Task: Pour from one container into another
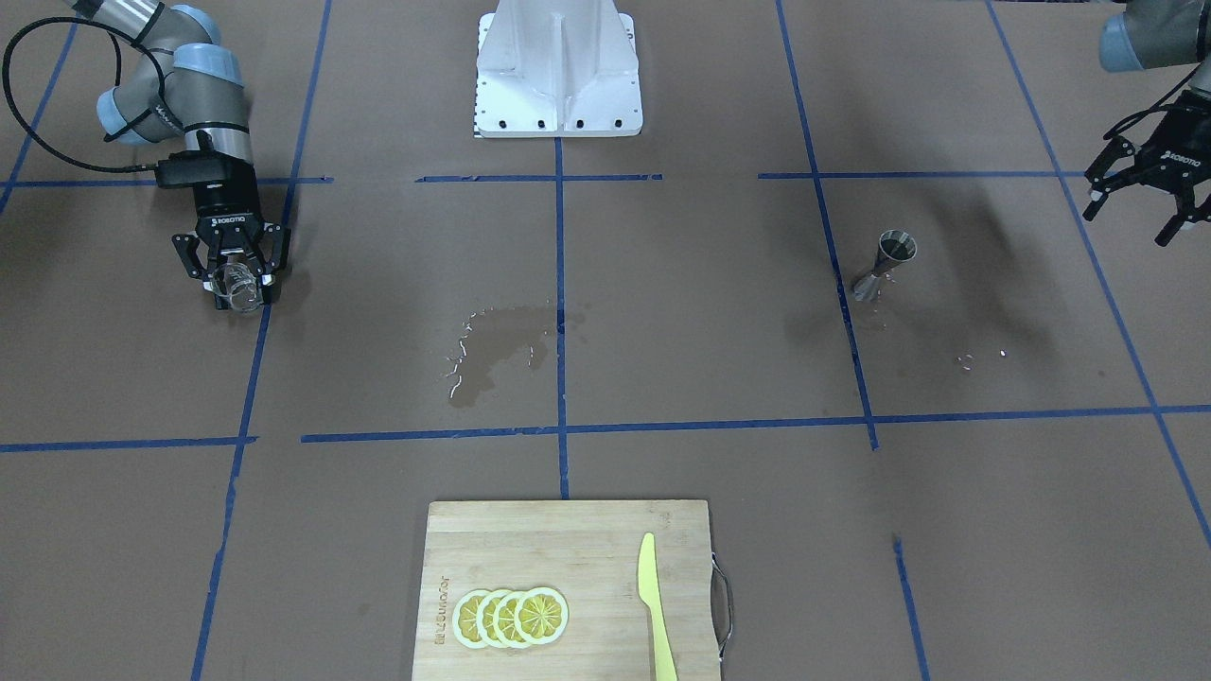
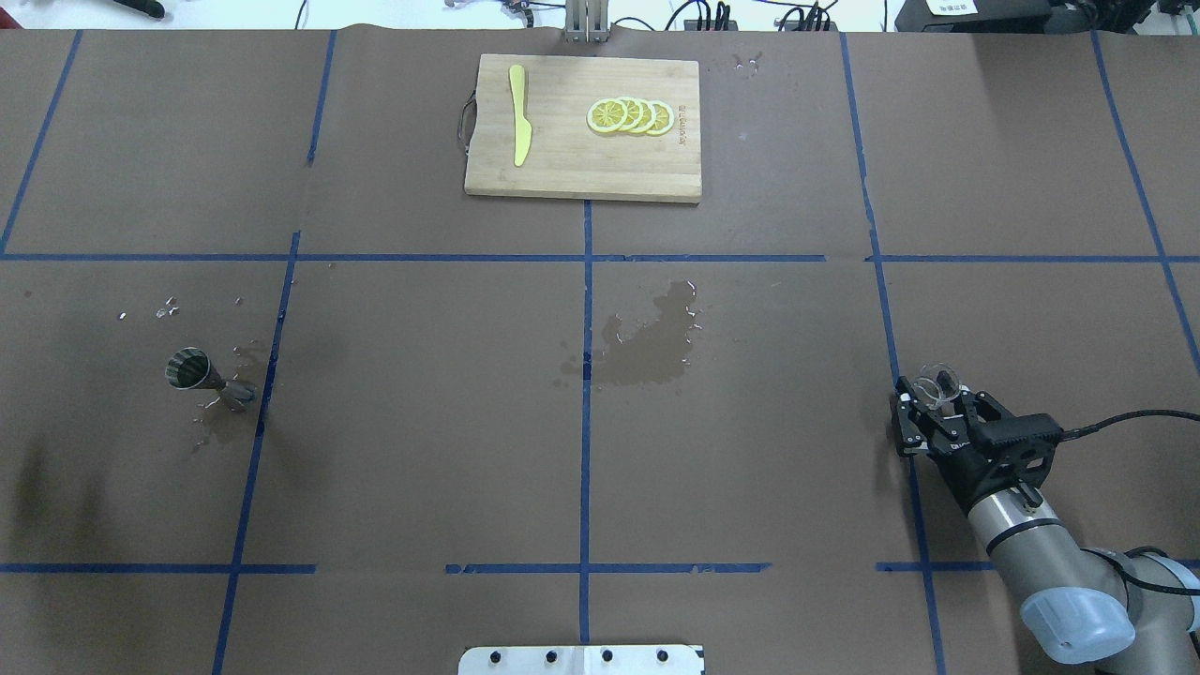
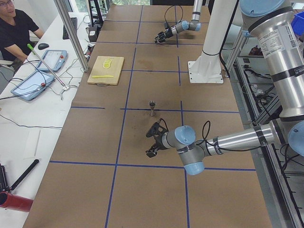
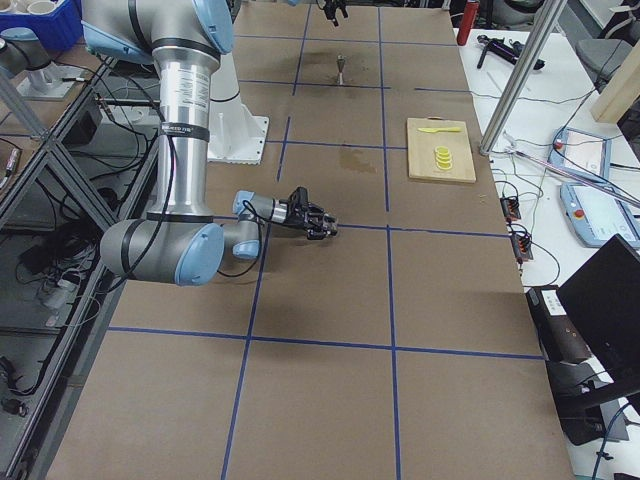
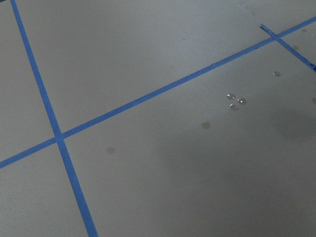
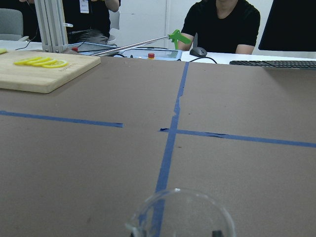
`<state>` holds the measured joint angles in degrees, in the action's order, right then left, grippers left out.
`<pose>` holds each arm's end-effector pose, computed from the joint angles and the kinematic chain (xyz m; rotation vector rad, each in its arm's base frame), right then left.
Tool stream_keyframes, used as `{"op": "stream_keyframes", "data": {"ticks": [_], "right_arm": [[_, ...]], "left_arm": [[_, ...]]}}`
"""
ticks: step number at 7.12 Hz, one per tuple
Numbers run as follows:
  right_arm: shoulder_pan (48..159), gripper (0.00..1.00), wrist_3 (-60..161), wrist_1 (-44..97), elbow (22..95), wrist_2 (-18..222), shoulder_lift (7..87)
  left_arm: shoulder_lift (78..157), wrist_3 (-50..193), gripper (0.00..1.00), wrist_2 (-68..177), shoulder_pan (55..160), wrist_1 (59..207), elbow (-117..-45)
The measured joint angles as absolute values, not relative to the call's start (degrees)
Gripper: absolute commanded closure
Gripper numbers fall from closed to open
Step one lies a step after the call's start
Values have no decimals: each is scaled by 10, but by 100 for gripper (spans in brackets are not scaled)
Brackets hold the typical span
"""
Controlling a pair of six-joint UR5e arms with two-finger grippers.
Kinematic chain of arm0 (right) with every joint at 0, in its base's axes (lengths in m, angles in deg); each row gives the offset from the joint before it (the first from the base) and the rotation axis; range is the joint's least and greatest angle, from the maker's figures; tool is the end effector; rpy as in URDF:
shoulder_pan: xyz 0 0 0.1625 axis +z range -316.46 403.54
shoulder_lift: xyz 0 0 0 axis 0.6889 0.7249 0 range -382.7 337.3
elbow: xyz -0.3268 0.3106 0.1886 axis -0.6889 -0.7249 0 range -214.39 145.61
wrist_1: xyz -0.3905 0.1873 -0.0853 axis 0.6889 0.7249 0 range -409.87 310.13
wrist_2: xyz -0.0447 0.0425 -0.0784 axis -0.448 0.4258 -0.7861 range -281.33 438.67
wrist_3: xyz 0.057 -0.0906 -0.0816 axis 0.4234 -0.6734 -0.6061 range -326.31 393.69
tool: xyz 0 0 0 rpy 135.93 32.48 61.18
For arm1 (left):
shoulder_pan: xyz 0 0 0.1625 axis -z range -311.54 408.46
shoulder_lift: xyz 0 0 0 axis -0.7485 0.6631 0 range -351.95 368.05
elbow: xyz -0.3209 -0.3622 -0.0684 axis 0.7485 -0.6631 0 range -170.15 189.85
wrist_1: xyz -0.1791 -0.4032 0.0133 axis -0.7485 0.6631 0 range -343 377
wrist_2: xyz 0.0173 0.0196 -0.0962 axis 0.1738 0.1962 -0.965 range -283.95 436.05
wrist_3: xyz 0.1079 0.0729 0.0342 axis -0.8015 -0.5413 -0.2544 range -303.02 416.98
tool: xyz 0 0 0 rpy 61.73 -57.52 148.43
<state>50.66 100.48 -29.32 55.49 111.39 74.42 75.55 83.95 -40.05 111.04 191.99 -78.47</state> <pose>-0.4336 -0.3025 0.6461 1.1128 -0.7141 0.3027 0.0960 -0.3457 0.7582 0.7389 0.8427 0.2486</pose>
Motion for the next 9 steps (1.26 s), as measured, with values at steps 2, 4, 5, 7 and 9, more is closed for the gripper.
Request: {"op": "stream_keyframes", "data": {"ticks": [2,4,5,7,9], "right_arm": [[506,18,1005,-294,555,1115,744],[505,18,1005,-294,557,1116,744],[505,18,1005,-294,558,1116,744],[504,3,1005,-295,559,1116,744],[502,1,1005,-298,559,1117,743]], "left_arm": [[756,840,0,-400,1110,1920,-785],[756,840,0,-400,1110,1920,-785],[756,840,0,-400,1110,1920,-785],[757,840,0,-398,1110,1920,-784],[761,841,0,-392,1110,1920,-784]]}}
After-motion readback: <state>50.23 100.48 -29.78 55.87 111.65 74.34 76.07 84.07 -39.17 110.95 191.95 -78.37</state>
